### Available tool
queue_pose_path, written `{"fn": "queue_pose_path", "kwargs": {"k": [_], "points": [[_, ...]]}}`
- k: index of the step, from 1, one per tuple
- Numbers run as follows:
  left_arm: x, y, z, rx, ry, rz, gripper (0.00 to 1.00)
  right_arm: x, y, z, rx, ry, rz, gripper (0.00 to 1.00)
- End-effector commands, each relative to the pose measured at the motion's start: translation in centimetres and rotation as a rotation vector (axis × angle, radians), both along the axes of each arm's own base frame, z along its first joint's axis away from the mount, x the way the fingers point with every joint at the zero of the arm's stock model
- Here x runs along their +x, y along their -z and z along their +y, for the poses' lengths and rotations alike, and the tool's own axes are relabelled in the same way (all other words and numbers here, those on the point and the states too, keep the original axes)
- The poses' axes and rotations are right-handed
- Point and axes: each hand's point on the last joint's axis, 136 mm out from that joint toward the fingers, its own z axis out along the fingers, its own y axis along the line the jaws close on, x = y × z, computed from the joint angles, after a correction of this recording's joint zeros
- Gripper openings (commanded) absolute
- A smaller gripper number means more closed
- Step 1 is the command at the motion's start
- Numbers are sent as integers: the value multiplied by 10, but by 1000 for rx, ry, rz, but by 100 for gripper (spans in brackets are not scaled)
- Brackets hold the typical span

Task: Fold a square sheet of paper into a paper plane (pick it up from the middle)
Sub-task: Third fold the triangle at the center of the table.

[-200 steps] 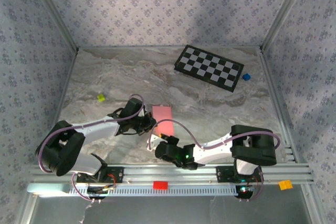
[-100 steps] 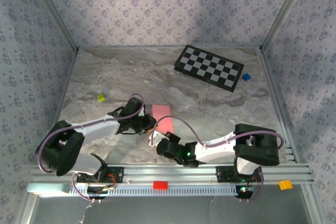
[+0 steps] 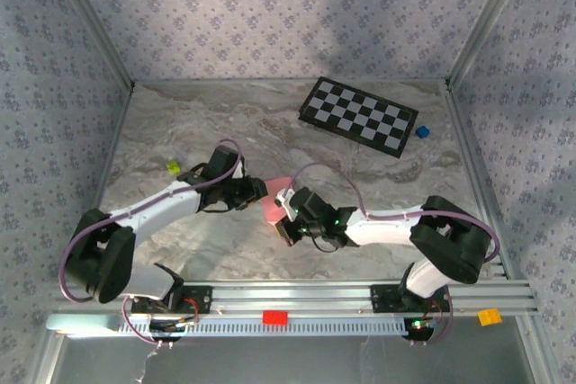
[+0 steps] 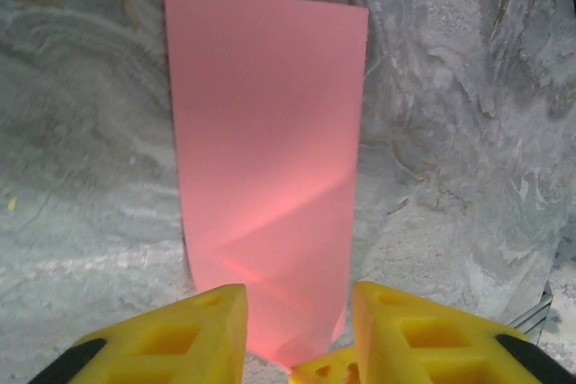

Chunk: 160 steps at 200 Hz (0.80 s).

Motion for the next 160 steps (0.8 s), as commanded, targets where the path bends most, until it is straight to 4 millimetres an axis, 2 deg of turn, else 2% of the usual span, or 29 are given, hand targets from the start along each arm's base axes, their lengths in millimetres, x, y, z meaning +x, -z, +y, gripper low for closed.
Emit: {"fn": "queue_pose_path", "kwargs": {"k": [1, 36, 92, 115, 160], "points": [[8, -3, -10, -6, 60, 14, 31, -22, -3, 11, 91, -55, 247, 0], [24, 3, -29, -23, 116, 35, 23, -14, -7, 13, 202, -13, 325, 0], [27, 45, -46, 21, 197, 126, 14, -7, -9, 10, 245, 30, 341, 0], [23, 63, -45, 73, 216, 152, 12, -3, -7, 6, 251, 51, 356, 0], [8, 93, -31, 191, 245, 201, 9, 1, -5, -1, 233, 64, 360, 0]]}}
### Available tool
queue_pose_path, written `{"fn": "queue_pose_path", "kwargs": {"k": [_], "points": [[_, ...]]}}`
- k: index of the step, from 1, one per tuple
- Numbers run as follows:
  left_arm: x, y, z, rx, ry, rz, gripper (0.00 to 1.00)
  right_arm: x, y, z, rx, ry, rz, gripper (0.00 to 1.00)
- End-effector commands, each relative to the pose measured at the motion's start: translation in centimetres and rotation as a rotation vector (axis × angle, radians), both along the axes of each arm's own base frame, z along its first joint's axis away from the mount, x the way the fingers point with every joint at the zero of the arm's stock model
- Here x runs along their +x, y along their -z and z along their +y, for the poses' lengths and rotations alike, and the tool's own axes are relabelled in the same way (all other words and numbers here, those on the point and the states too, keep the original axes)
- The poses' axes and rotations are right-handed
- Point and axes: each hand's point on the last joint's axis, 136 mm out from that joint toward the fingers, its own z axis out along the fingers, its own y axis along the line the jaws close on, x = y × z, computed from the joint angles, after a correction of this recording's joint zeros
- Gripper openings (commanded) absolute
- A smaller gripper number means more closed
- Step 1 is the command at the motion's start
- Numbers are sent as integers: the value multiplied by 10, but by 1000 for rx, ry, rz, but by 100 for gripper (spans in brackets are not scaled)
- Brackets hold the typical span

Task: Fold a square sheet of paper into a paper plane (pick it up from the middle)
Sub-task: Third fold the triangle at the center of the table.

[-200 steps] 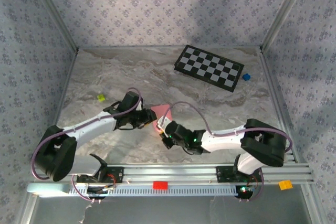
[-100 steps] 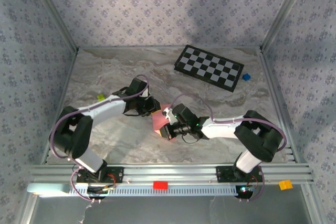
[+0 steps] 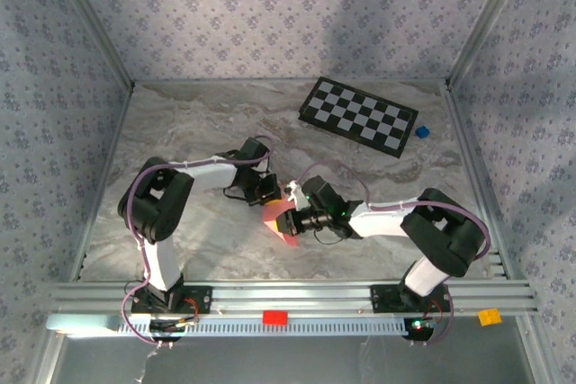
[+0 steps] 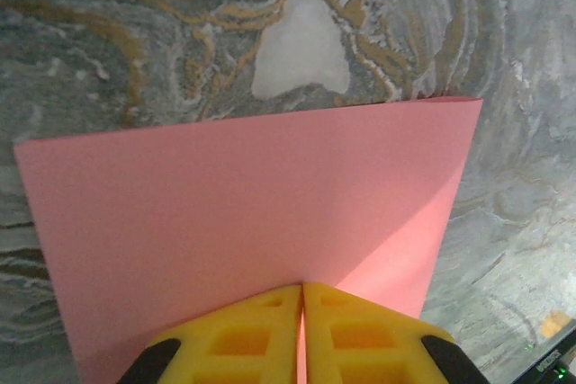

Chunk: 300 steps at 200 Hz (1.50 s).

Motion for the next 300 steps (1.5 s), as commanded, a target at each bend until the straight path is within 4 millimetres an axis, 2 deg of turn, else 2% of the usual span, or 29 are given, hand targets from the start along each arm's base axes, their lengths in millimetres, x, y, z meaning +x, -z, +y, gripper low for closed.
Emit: {"fn": "queue_pose_path", "kwargs": {"k": [1, 43, 114, 203, 300], "points": [[-13, 21, 12, 99, 43, 34, 9, 0, 2, -4, -4, 3, 27, 0], [-20, 29, 14, 119, 48, 43, 7, 14, 11, -19, -88, 34, -4, 0], [-19, 24, 12, 113, 43, 30, 7, 33, 22, -37, -143, 99, -10, 0], [-19, 23, 12, 110, 37, 30, 6, 41, 29, -37, -196, 90, -17, 0], [-18, 21, 11, 108, 31, 26, 6, 39, 37, -39, -219, 87, 2, 0]]}}
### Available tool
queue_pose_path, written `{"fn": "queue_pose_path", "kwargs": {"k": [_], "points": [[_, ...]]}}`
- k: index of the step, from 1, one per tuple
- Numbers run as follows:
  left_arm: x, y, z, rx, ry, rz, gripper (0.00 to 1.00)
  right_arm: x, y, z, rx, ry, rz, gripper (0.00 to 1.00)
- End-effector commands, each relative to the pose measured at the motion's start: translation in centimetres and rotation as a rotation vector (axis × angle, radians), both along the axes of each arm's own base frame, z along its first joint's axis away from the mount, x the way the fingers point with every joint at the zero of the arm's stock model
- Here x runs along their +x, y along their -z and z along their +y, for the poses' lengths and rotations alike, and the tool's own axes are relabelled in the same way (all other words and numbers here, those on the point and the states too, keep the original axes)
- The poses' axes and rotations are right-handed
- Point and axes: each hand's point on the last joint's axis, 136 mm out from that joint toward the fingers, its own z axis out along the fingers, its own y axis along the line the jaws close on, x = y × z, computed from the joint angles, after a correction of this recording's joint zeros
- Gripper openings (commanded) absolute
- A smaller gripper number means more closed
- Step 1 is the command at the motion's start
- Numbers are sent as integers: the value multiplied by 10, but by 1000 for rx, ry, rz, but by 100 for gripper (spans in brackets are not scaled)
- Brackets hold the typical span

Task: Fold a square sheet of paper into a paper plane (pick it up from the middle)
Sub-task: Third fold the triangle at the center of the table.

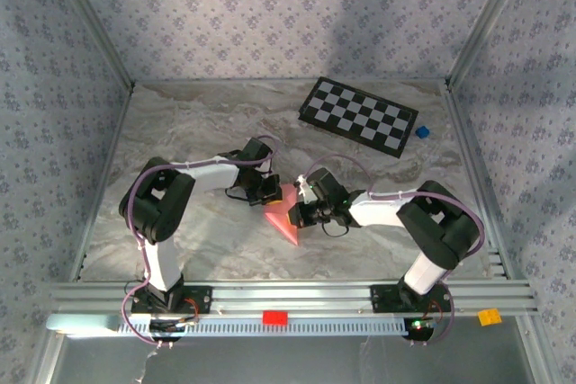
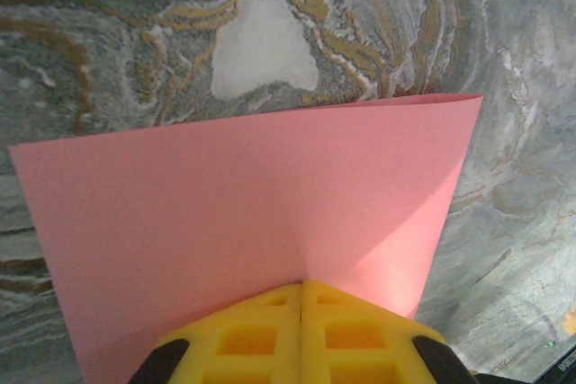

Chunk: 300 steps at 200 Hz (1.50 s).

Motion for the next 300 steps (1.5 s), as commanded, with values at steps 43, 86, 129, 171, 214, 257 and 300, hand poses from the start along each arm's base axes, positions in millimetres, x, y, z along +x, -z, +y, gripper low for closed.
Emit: {"fn": "queue_pose_path", "kwargs": {"k": [43, 86, 129, 171, 214, 257, 300], "points": [[-16, 21, 14, 92, -4, 52, 6, 3, 6, -4, -40, 14, 4, 0], [-16, 22, 14, 92, -5, 54, 6, 4, 11, -3, -46, 16, 13, 0], [-17, 23, 14, 92, -5, 57, 6, 3, 15, -3, -55, 19, 19, 0], [-15, 22, 14, 90, -9, 51, 6, 3, 16, -4, -72, 22, 19, 0], [-10, 11, 10, 70, -15, 22, 7, 0, 21, -5, -99, 12, 20, 0], [8, -21, 5, 48, -19, -67, 15, -2, 24, -4, -110, 3, 23, 0], [17, -56, 13, 47, -60, -153, 25, -2, 25, -4, -114, 3, 24, 0]]}}
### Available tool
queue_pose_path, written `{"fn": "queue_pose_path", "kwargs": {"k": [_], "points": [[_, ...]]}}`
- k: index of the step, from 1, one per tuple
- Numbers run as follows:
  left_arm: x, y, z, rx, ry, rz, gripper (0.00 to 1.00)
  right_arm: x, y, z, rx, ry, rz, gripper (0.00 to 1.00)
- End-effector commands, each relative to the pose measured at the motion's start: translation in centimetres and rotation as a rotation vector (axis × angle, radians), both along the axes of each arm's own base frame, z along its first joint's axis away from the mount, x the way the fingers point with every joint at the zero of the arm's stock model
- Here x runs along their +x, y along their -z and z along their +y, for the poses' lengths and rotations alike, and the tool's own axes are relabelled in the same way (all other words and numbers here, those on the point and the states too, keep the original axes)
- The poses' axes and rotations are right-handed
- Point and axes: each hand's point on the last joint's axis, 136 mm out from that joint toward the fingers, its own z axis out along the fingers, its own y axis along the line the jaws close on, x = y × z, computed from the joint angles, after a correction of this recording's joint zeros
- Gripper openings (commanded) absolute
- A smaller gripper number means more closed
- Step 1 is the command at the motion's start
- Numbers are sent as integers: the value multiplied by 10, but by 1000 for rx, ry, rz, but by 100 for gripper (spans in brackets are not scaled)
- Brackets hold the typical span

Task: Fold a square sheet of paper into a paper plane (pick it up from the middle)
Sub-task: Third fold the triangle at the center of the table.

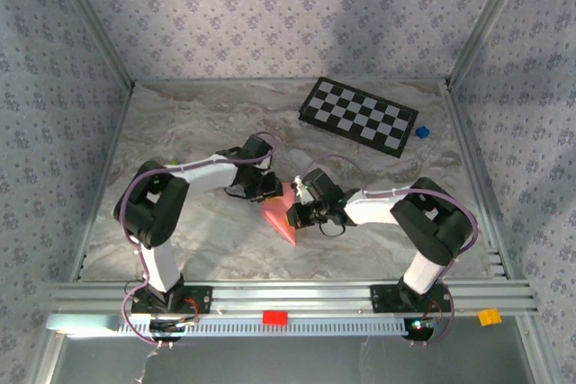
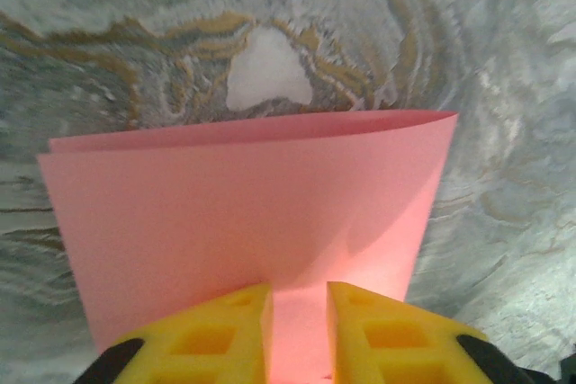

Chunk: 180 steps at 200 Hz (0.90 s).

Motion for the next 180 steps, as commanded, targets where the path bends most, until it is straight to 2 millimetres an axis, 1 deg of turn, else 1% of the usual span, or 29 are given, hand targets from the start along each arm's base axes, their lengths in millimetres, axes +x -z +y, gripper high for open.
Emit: {"fn": "queue_pose_path", "kwargs": {"k": [1, 23, 59, 67, 81, 91, 97, 122, 142, 158, 180], "points": [[8, -36, 6, -2, -31, -84, 25, -3, 16, -9, -71, 4, 14, 0], [0, -49, 13, -39, -69, -111, 24, -2, 15, -8, -72, 2, 12, 0], [-27, -64, 15, -194, -137, -125, 11, -2, 14, -9, -71, 4, 11, 0], [-33, -62, 18, -218, -166, -121, 10, -2, 14, -9, -71, 4, 11, 0], [-42, -66, 17, -284, -211, -130, 9, -2, 15, -9, -74, 8, 12, 0], [-48, -66, 15, -332, -235, -134, 7, -2, 16, -10, -76, 9, 12, 0], [-53, -63, 16, -346, -250, -130, 6, -3, 16, -10, -77, 10, 13, 0], [-58, -62, 18, -403, -292, -154, 5, -3, 16, -11, -74, 24, 11, 0], [-65, -60, 10, -420, -273, -147, 5, -2, 14, -12, -74, 28, 3, 0], [-68, -55, 8, -406, -265, -136, 5, -1, 14, -12, -75, 27, 0, 0], [-67, -51, 4, -414, -266, -131, 5, -3, 16, -13, -77, 27, 5, 0]]}}
